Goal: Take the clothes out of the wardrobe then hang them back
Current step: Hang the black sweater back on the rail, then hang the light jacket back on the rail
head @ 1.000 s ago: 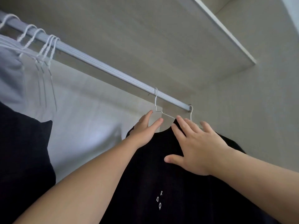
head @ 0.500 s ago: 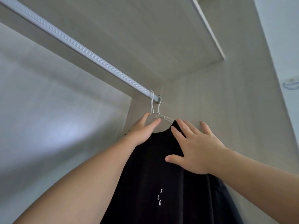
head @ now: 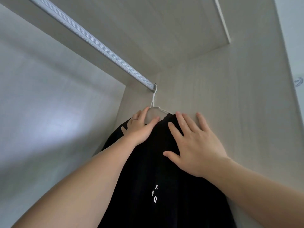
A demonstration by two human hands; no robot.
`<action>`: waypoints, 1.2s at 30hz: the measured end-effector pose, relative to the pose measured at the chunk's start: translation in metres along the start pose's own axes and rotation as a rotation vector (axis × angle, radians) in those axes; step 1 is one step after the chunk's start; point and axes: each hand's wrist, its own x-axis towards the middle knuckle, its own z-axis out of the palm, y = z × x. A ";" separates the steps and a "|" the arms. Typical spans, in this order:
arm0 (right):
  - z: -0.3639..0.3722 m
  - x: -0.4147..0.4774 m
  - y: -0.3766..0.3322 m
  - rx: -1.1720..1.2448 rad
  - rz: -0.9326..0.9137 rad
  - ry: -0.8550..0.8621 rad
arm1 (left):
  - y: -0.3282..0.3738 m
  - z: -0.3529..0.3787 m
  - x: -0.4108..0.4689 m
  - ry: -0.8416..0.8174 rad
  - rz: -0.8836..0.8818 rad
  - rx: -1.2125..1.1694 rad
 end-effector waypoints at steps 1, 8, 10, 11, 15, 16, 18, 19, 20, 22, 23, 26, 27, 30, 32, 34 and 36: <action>0.000 -0.001 -0.001 0.000 0.000 -0.005 | 0.001 0.000 -0.002 0.000 -0.007 0.000; -0.010 -0.027 0.013 0.016 -0.006 -0.029 | 0.010 -0.001 -0.046 -0.008 0.038 0.033; -0.016 -0.048 0.025 0.026 0.007 -0.008 | 0.018 -0.002 -0.068 0.012 0.105 0.079; -0.021 -0.059 0.032 0.028 0.026 0.001 | 0.024 -0.003 -0.081 0.017 0.150 0.096; -0.049 -0.114 0.065 0.054 0.085 0.035 | 0.068 -0.006 -0.139 0.070 0.369 0.115; -0.058 -0.129 0.075 0.060 0.093 0.037 | 0.082 -0.005 -0.155 0.081 0.418 0.117; -0.073 -0.164 0.094 0.082 0.100 0.025 | 0.112 0.002 -0.187 0.095 0.488 0.117; -0.079 -0.179 0.102 0.100 0.106 0.012 | 0.123 0.007 -0.201 0.104 0.514 0.115; -0.086 -0.201 0.115 0.112 0.123 -0.014 | 0.140 0.015 -0.219 0.103 0.535 0.103; -0.095 -0.242 0.137 0.133 0.148 -0.059 | 0.167 0.033 -0.252 0.080 0.574 0.077; -0.099 -0.268 0.150 0.131 0.161 -0.087 | 0.184 0.046 -0.272 0.059 0.597 0.059; -0.109 -0.349 0.189 0.138 0.219 -0.187 | 0.230 0.093 -0.331 0.002 0.645 0.012; -0.112 -0.377 0.201 0.135 0.241 -0.229 | 0.246 0.110 -0.352 -0.034 0.647 -0.016; -0.120 -0.464 0.232 0.127 0.323 -0.361 | 0.288 0.165 -0.417 -0.168 0.630 -0.091; -0.124 -0.526 0.248 0.143 0.401 -0.443 | 0.313 0.204 -0.464 -0.275 0.614 -0.128; -0.129 -0.587 0.259 0.162 0.502 -0.509 | 0.335 0.242 -0.512 -0.386 0.599 -0.160; -0.133 -0.650 0.264 0.178 0.608 -0.587 | 0.354 0.279 -0.564 -0.524 0.596 -0.197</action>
